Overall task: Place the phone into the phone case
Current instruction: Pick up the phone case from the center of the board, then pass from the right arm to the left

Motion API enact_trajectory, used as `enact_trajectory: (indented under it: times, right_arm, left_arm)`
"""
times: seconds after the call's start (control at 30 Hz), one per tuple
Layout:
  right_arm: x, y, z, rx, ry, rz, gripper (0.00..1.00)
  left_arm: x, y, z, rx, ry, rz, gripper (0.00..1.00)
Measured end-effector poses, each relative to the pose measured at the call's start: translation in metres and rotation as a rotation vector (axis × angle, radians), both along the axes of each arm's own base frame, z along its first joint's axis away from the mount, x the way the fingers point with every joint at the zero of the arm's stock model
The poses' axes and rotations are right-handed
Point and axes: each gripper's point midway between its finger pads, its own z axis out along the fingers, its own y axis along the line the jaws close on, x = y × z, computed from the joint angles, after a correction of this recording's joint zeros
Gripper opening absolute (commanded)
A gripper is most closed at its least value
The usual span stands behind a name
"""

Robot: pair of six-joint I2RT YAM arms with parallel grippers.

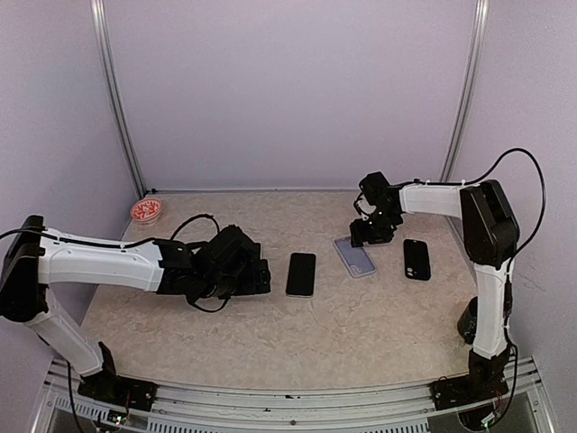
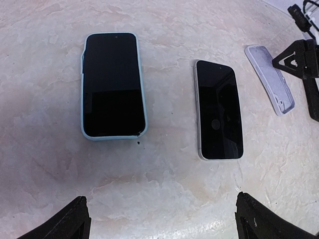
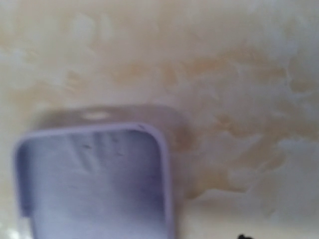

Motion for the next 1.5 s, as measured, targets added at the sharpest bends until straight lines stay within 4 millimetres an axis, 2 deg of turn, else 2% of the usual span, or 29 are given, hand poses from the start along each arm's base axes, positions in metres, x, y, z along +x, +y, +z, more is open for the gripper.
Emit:
enact_trajectory:
  times: [0.07,0.2,0.27,0.53,0.6,0.77,0.9,0.97,1.07,1.23,1.33,1.5]
  right_arm:
    - [-0.002,-0.003,-0.009,-0.007,0.027,0.007,0.55]
    - [-0.007,-0.006,-0.024,-0.006,0.073,0.021,0.41]
    - [-0.008,-0.004,-0.023,0.003,0.076,0.028,0.36]
    - [-0.007,-0.001,-0.023,0.017,0.072,0.030,0.03]
    - [-0.006,-0.001,-0.023,0.019,0.066,0.028,0.00]
    - [-0.008,0.000,-0.023,0.047,0.052,0.007,0.00]
    - [-0.022,-0.002,-0.017,0.085,0.056,-0.021,0.00]
    - [-0.030,-0.002,-0.009,0.120,0.050,-0.042,0.00]
    - [-0.039,-0.002,0.016,0.195,0.009,-0.080,0.00]
    - [-0.059,0.004,0.074,0.411,-0.112,-0.141,0.00]
    - [-0.074,0.008,0.100,0.520,-0.168,-0.169,0.00]
    - [-0.102,0.033,0.129,0.642,-0.199,-0.158,0.00]
  left_arm:
    - [-0.003,0.006,0.006,-0.013,-0.012,0.008,0.99]
    - [-0.006,0.014,0.012,-0.030,-0.024,0.026,0.99]
    - [-0.007,0.016,0.011,-0.031,-0.024,0.032,0.99]
    - [-0.007,0.017,0.011,-0.025,-0.030,0.040,0.99]
    - [-0.008,0.016,0.011,-0.025,-0.031,0.037,0.99]
    - [-0.012,0.012,0.011,-0.026,-0.031,0.022,0.99]
    - [-0.014,0.004,0.015,-0.038,-0.041,0.005,0.99]
    - [-0.015,-0.003,0.020,-0.053,-0.054,-0.010,0.99]
    - [-0.016,-0.015,0.031,-0.081,-0.088,-0.041,0.99]
    - [-0.017,-0.038,0.044,-0.121,-0.156,-0.109,0.99]
    - [-0.019,-0.056,0.055,-0.150,-0.209,-0.173,0.99]
    - [-0.029,-0.088,0.084,-0.219,-0.302,-0.315,0.99]
